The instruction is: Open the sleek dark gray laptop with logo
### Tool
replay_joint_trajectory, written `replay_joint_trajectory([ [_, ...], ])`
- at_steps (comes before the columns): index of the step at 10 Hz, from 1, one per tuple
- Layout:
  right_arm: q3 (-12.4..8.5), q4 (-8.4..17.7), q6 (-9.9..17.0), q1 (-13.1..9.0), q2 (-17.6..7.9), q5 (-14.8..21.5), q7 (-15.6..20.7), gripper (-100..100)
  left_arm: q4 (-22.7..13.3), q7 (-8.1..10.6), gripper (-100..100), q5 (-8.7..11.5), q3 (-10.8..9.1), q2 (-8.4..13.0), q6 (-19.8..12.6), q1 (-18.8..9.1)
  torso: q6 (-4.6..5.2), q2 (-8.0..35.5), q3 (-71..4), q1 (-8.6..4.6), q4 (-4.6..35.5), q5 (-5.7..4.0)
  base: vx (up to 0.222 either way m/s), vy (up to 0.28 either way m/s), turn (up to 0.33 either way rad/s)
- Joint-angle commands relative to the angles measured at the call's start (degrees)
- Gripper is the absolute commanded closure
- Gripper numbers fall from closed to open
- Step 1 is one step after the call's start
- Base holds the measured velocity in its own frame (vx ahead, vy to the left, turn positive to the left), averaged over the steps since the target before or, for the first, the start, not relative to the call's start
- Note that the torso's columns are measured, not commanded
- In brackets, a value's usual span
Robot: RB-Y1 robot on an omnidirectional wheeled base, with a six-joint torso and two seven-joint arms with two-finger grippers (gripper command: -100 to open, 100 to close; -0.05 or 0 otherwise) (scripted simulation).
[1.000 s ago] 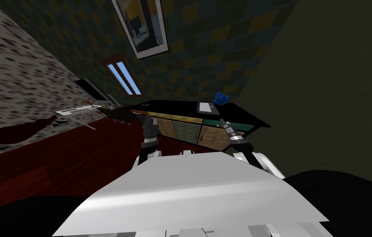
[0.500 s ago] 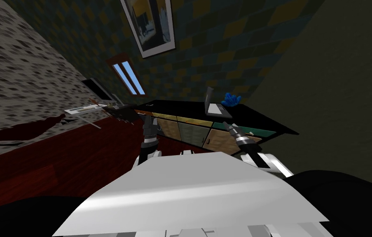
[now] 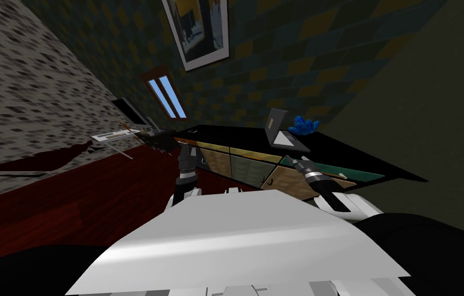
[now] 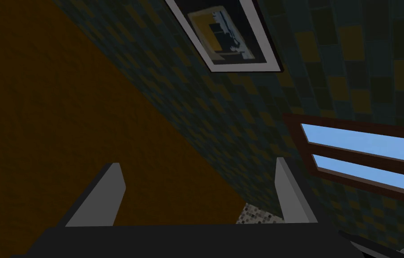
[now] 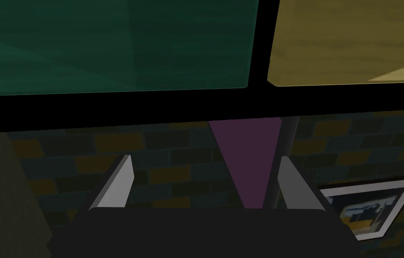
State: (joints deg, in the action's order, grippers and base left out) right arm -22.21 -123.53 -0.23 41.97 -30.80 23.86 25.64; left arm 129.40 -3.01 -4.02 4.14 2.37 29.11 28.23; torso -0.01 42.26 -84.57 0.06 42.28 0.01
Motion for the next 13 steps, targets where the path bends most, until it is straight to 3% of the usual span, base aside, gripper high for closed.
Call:
replay_joint_trajectory([
  [1, -2.62, 2.15, 3.05, 1.33, -4.35, 2.46, 2.13, -100, 0.0, 0.0, 0, 0.0, 0.0, 0.0, 0.0, 0.0, 0.01, -0.07, -0.05, -0.06, -0.02, 0.01, 0.138, 0.157, 0.058],
  [2, -2.62, 2.15, 3.05, 1.33, -4.35, 2.46, 2.13, -100, 0.0, 0.0, 0, 0.0, -0.01, 0.01, 0.0, 0.0, 0.01, -0.02, -0.03, -0.18, -0.01, -0.04, 0.08, 0.105, 0.027],
  [7, -6.82, 5.42, 8.18, 3.71, -11.92, 6.77, 5.74, -100, 0.0, 0.0, 0, 0.0, -0.01, 0.01, 0.0, 0.0, 0.01, -0.07, -0.06, 0.04, -0.03, 0.02, 0.099, 0.135, 0.052],
  [13, -10.39, 7.82, 12.47, 5.83, -18.99, 10.46, 8.83, -100, 0.0, 0.0, 0, 0.0, -0.01, 0.01, 0.0, -0.01, 0.0, 0.08, 0.04, -0.06, 0.02, -0.02, 0.089, 0.123, 0.044],
])
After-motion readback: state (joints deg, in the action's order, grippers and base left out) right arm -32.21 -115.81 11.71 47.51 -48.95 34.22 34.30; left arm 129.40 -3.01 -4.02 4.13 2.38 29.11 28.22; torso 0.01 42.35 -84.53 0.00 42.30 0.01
